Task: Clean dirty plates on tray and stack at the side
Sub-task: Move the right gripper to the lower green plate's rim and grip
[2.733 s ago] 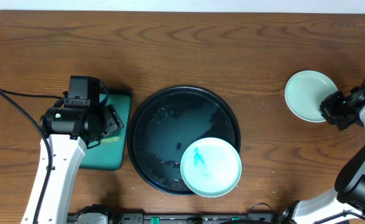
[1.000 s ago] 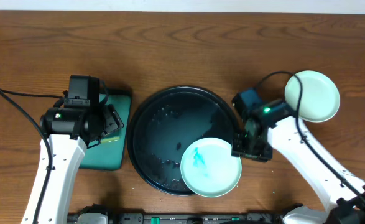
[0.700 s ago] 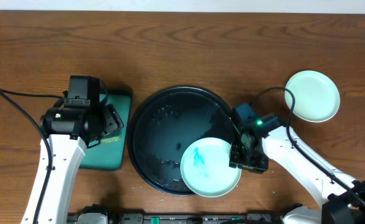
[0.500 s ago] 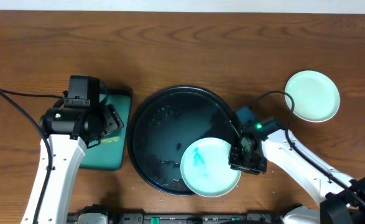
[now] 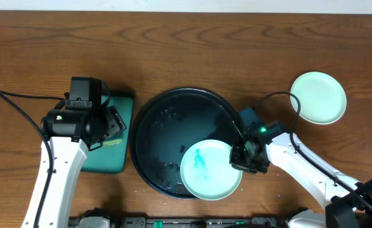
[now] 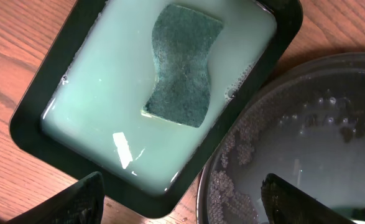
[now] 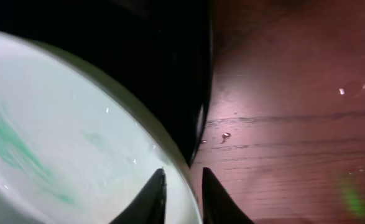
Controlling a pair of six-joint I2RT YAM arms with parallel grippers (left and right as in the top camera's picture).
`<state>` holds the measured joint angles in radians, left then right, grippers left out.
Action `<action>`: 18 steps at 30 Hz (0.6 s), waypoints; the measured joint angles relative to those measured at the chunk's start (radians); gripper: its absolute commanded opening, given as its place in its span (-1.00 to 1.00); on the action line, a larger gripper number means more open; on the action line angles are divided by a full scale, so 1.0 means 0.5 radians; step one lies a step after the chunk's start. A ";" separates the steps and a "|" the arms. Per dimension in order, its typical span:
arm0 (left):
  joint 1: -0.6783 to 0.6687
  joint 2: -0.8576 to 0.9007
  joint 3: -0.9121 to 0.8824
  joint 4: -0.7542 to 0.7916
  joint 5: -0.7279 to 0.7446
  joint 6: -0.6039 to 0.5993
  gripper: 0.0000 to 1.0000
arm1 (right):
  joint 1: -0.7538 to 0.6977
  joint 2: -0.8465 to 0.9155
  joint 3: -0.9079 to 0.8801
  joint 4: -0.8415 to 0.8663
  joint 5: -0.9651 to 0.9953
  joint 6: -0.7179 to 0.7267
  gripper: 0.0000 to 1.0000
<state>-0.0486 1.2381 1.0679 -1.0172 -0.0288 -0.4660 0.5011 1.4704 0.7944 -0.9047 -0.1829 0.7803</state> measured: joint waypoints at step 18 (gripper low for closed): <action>0.000 0.000 0.000 0.000 0.000 0.000 0.62 | 0.040 0.000 -0.007 0.411 -0.009 0.089 -0.49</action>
<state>-0.0486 1.2381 1.0679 -1.0172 -0.0288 -0.4660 0.5213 1.4704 0.7910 -0.6991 -0.1875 0.8246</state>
